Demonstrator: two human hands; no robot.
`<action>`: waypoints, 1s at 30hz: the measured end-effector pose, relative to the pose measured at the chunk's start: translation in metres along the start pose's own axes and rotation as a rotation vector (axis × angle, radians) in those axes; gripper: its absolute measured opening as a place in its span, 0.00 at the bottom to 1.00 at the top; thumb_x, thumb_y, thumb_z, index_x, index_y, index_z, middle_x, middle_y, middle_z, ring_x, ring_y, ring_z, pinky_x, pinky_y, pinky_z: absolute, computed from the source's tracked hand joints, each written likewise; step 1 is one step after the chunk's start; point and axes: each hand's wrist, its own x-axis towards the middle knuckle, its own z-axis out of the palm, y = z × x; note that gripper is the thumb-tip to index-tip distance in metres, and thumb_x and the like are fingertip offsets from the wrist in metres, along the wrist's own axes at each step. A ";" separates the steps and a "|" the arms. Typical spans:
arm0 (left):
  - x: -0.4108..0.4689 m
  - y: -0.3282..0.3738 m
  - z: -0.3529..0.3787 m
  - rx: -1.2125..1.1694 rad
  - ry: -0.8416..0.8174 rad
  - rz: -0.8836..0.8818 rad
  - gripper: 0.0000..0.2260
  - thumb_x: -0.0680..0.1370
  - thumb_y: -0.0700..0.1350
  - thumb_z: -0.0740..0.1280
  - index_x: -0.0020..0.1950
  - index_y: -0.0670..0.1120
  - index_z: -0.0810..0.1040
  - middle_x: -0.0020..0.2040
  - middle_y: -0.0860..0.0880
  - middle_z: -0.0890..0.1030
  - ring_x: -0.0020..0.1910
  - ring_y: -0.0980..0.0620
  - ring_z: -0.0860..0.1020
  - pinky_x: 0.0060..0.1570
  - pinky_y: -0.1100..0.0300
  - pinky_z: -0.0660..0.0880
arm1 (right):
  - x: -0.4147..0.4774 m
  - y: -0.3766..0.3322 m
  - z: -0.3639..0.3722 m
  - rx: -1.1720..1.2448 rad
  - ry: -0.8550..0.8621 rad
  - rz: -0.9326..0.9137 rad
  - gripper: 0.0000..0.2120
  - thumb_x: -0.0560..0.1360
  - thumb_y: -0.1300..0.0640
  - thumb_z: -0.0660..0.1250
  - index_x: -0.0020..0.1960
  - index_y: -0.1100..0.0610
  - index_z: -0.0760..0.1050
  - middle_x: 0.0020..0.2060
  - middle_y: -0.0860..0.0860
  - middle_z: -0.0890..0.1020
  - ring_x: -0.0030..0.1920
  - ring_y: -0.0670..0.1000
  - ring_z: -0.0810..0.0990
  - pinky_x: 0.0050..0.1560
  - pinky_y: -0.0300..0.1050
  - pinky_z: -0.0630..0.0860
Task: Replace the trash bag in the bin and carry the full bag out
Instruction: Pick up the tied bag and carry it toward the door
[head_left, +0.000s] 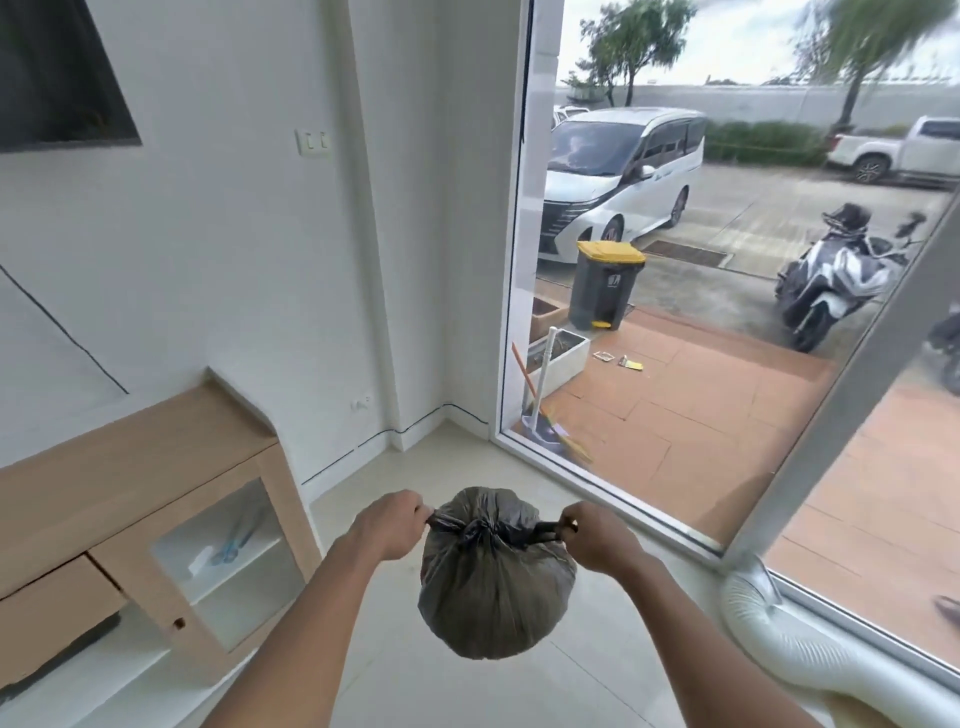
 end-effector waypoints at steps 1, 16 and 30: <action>0.007 0.008 0.003 -0.010 -0.010 0.012 0.16 0.82 0.51 0.56 0.47 0.42 0.77 0.44 0.44 0.79 0.40 0.45 0.74 0.40 0.55 0.68 | 0.001 0.009 -0.003 0.003 0.006 0.023 0.11 0.73 0.57 0.60 0.46 0.59 0.80 0.45 0.55 0.84 0.46 0.57 0.81 0.43 0.50 0.78; 0.129 0.095 0.048 -0.090 -0.152 0.202 0.13 0.83 0.47 0.58 0.52 0.42 0.79 0.44 0.46 0.78 0.40 0.46 0.75 0.39 0.56 0.69 | 0.032 0.095 -0.027 0.044 0.095 0.321 0.09 0.76 0.58 0.60 0.45 0.58 0.79 0.44 0.55 0.84 0.44 0.56 0.79 0.44 0.48 0.75; 0.235 0.186 0.093 -0.041 -0.212 0.320 0.14 0.80 0.55 0.62 0.47 0.46 0.81 0.46 0.48 0.82 0.47 0.46 0.80 0.44 0.54 0.75 | 0.086 0.186 -0.044 0.104 0.189 0.513 0.10 0.78 0.57 0.60 0.47 0.60 0.79 0.44 0.57 0.83 0.47 0.58 0.80 0.43 0.48 0.74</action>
